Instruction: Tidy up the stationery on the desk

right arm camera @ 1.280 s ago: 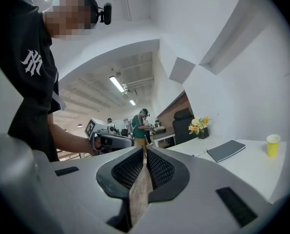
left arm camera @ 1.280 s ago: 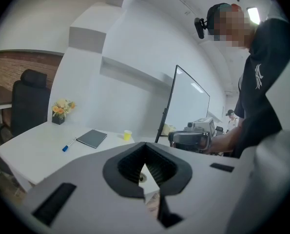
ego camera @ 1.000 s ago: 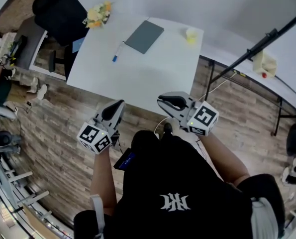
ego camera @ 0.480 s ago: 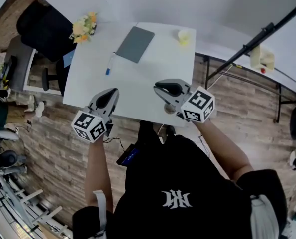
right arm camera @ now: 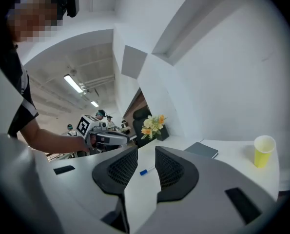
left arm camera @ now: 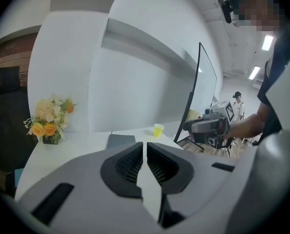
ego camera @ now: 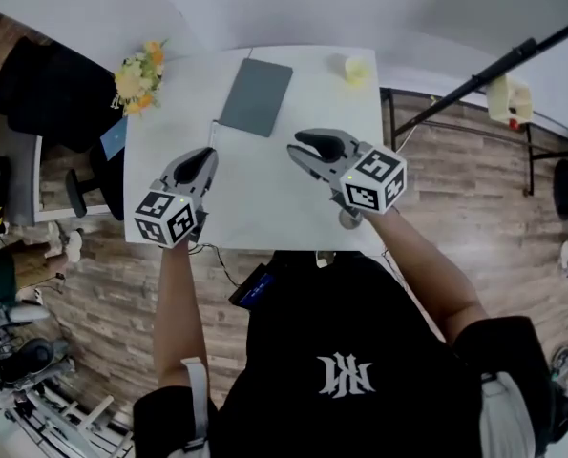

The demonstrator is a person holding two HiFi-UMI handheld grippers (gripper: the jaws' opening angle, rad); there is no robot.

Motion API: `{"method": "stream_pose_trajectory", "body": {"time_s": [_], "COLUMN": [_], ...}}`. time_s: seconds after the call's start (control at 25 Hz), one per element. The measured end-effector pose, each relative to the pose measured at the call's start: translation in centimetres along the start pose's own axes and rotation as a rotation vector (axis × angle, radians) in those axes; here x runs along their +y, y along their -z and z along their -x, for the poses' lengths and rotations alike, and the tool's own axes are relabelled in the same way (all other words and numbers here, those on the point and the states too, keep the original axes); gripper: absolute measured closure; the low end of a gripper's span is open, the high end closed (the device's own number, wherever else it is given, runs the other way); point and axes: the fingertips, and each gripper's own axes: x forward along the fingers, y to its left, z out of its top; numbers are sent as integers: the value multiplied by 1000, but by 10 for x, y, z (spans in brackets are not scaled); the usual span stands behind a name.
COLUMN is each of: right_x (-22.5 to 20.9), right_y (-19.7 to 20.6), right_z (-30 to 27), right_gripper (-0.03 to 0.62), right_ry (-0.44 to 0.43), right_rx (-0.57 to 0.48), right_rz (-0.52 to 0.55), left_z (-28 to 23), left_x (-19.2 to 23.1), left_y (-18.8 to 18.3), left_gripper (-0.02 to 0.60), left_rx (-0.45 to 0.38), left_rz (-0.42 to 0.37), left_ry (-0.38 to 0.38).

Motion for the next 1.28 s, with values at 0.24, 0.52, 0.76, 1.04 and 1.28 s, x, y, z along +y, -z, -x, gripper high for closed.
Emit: {"method": "stream_pose_trajectory", "body": {"time_s": [0.24,0.52,0.76,1.04,1.28], "right_x": [-39,-88,-136,-171,-191], "right_y": [10,42,71,99,119], "right_z": [-43,-77,-93,-110,-121], "right_gripper": [472,464,464,461,461], "right_ry": [126,277,424,525,595], "right_rx": [25,43,80,125,167], "right_rz": [-102,-275,-365,-481,-561], "left_z": [-37,-97,-144,-186,-206], "left_x": [58,106,133,156,167], "left_y": [3,23,34,60,80], "left_gripper": [522,488,476,467,468], "left_rx": [98,249,346,455,516], "left_rz": [-3,-21,-32,0,32], "left_ry": [62,150,182,193,203]}}
